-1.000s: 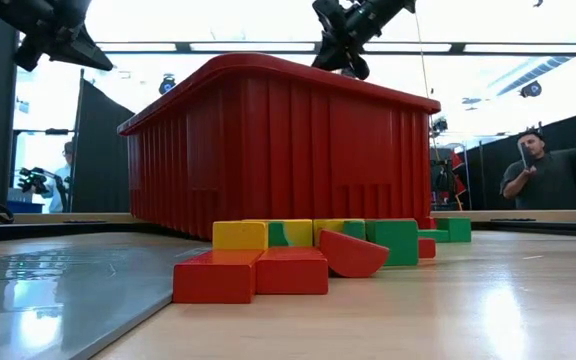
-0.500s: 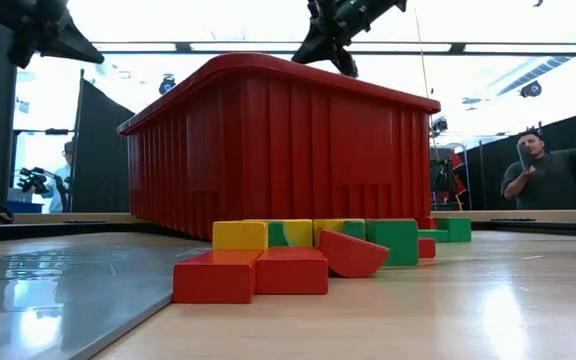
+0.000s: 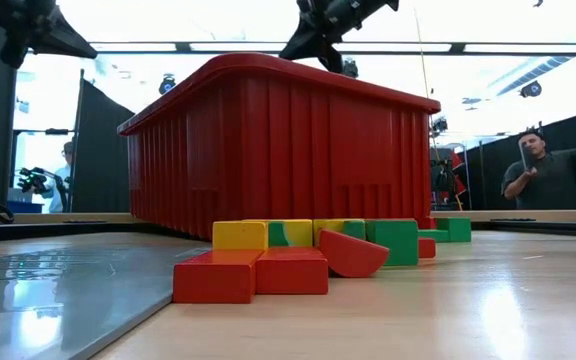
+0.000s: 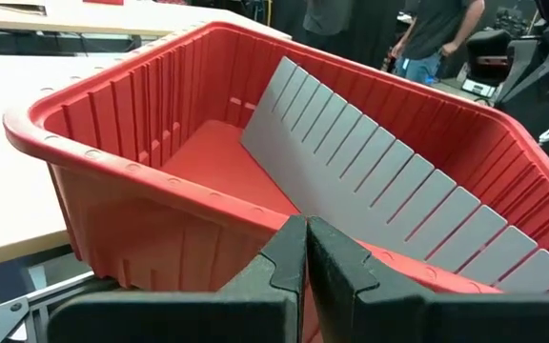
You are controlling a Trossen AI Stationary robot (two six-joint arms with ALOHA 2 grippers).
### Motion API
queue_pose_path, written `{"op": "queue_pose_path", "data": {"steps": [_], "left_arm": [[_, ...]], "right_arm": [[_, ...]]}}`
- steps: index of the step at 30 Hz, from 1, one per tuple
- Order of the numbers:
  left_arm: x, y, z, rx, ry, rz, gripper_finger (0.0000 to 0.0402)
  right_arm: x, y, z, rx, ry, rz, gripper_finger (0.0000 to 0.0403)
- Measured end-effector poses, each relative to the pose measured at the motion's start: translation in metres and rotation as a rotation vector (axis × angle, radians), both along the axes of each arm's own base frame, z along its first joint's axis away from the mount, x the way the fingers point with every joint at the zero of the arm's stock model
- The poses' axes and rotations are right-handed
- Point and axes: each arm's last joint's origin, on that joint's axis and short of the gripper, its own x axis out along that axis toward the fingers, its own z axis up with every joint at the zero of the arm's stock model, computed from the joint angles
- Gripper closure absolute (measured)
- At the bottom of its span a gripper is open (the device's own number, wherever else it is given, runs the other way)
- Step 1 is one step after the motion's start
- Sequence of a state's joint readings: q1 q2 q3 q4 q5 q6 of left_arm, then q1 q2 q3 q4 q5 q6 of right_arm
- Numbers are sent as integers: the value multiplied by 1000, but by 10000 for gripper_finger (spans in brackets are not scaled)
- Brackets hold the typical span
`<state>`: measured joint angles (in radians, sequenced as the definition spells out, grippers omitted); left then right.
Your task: Sort blocks
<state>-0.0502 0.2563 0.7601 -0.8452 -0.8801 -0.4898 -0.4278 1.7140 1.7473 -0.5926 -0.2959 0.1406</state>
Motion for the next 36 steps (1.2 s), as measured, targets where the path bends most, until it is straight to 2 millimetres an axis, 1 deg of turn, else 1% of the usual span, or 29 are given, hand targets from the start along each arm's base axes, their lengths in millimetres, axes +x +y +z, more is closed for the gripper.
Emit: {"op": "queue_pose_path", "data": {"steps": [6, 12, 16, 20, 24, 28, 36], "left_arm": [[0, 0, 0, 7, 7, -3, 402], [0, 0, 0, 18, 20, -6, 402], [0, 0, 0, 21, 27, -17, 402], [1, -1, 1, 10, 17, -64, 402], [3, -2, 4, 23, -3, -98, 402], [6, -2, 6, 48, 15, -106, 402], [25, -4, 6, 65, 88, -170, 402]], "right_arm": [[1, 0, 0, 4, -2, -10, 403], [3, 6, 0, 6, -6, 8, 403], [5, 11, 0, -63, -1, 62, 403], [7, 16, 0, -142, 11, 123, 403], [5, 16, -6, -184, 72, 142, 403], [0, 16, -16, -200, 195, 119, 403], [-6, 22, -31, -177, 367, 146, 403]]}}
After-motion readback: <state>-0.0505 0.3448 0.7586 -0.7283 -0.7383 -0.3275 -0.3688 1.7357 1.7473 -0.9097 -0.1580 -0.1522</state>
